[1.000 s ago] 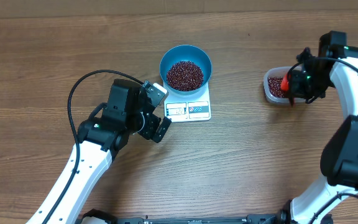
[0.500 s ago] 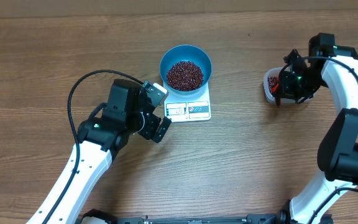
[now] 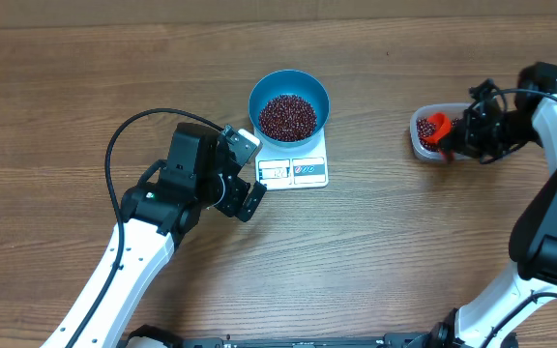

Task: Scoop item into bowl and weigh 150g on scale
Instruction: 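Dip the red scoop into the tub and scoop beans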

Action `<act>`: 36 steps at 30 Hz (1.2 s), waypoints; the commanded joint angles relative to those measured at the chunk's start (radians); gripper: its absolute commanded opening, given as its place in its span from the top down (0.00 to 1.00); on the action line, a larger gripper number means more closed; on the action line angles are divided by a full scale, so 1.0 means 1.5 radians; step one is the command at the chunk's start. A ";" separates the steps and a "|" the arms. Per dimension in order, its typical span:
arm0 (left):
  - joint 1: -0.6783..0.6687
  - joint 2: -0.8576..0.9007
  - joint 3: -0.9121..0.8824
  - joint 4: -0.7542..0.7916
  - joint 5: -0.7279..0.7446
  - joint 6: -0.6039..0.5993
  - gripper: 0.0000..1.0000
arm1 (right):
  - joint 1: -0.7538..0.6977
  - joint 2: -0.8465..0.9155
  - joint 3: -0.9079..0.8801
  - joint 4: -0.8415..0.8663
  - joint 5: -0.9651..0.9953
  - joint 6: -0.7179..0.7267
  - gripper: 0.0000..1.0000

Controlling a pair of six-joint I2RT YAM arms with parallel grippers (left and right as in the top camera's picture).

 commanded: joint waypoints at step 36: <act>0.002 0.004 -0.002 0.001 -0.004 -0.008 0.00 | 0.002 -0.120 0.006 -0.110 -0.255 -0.128 0.96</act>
